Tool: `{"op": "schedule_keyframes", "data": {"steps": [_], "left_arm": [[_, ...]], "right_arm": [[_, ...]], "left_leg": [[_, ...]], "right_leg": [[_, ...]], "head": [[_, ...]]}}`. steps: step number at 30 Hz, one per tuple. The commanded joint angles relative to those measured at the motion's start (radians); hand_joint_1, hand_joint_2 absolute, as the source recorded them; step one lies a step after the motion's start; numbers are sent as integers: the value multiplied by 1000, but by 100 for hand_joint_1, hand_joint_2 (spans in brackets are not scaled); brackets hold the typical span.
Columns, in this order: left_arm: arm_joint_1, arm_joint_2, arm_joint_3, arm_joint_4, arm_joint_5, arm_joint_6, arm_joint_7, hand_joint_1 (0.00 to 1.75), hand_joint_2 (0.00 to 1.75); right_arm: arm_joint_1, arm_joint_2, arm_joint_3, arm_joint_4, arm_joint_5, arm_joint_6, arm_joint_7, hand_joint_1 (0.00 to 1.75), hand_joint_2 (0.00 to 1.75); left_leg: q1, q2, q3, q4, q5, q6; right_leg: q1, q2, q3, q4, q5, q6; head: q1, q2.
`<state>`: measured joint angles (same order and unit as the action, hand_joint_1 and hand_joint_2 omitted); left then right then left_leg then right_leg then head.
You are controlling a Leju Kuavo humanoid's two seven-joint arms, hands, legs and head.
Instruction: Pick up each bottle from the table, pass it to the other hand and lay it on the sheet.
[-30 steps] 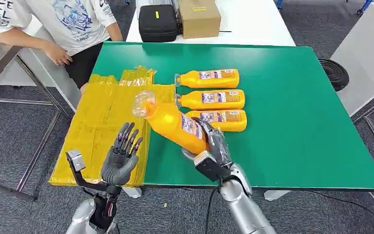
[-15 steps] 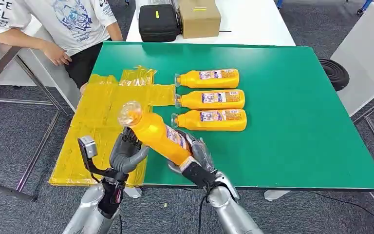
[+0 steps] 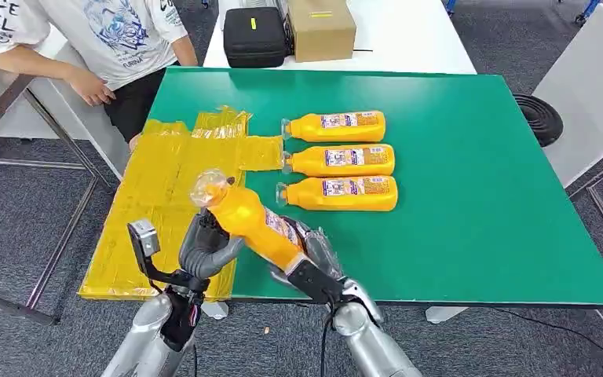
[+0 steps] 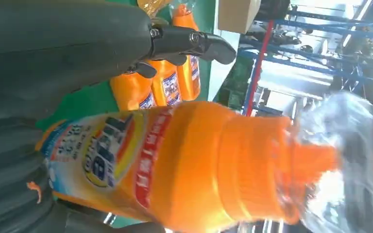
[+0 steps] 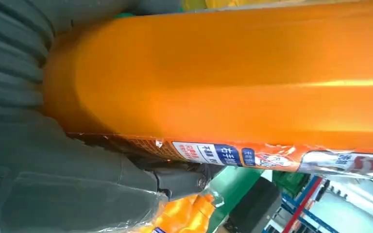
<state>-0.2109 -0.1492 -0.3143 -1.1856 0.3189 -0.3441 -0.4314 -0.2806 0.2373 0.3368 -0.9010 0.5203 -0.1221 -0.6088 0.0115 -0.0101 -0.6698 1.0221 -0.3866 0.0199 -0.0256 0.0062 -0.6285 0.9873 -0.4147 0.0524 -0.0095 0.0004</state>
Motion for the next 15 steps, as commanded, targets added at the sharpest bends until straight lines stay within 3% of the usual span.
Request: {"op": "schedule_keyframes", "data": {"steps": [1,9,13,15], "left_arm": [[-30,10,-18,51,0,-16,0,0,175],[-24,15,-39,1,-102,34,-37,0,175],[-26,17,-48,-1,-119,40,-33,0,175],[-33,17,-57,4,-133,41,-25,0,175]], "right_arm": [[-50,-13,-4,87,-1,2,10,175,175],[-47,-2,-21,24,7,-9,41,175,175],[-50,2,-12,20,15,-3,42,175,175],[-65,10,17,22,39,7,47,175,175]], "left_leg": [[0,0,6,-1,-2,0],[0,1,3,0,-1,0],[1,2,9,0,-4,-1],[0,1,3,0,-1,0]], "right_leg": [[1,-1,7,-1,-2,-3],[0,0,3,0,-1,-2],[2,0,9,0,-4,-4],[1,0,3,0,-1,-2]], "head": [[0,0],[0,0],[0,0],[0,0]]}}
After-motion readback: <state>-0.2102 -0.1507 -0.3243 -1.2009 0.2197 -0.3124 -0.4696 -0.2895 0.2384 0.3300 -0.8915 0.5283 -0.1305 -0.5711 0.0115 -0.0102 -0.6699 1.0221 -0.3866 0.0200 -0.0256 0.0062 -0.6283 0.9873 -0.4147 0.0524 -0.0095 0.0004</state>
